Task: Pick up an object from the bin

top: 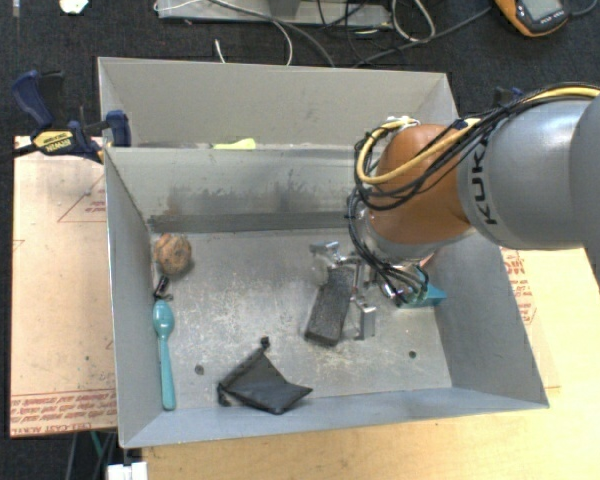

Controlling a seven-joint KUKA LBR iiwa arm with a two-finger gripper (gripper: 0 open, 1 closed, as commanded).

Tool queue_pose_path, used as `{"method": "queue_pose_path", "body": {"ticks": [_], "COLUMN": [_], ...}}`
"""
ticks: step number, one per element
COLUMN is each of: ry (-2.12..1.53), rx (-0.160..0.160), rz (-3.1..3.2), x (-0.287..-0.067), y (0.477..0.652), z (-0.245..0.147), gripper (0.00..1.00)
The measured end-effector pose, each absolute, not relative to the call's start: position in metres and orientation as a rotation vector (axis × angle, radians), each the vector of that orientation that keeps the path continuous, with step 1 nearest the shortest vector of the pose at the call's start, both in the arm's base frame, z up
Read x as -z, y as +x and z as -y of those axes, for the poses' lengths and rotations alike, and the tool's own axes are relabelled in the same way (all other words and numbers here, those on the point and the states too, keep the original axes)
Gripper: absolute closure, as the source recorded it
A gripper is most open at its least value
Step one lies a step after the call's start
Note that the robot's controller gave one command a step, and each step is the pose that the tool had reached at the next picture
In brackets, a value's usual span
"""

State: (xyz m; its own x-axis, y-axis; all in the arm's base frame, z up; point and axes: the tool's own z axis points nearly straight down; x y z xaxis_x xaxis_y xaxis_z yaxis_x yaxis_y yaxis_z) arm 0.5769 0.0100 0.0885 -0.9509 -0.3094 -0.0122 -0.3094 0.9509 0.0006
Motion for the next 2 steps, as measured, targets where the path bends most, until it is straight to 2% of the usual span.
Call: {"method": "queue_pose_path", "body": {"ticks": [1,2], "ry": [-0.537,-0.771], "rx": [-0.004,-0.009], "rz": [-3.079,-3.023], "x": [-0.072,-0.073], "y": [0.594,0.590], "z": [0.024,0.010], "gripper": [0.00,1.00]}}
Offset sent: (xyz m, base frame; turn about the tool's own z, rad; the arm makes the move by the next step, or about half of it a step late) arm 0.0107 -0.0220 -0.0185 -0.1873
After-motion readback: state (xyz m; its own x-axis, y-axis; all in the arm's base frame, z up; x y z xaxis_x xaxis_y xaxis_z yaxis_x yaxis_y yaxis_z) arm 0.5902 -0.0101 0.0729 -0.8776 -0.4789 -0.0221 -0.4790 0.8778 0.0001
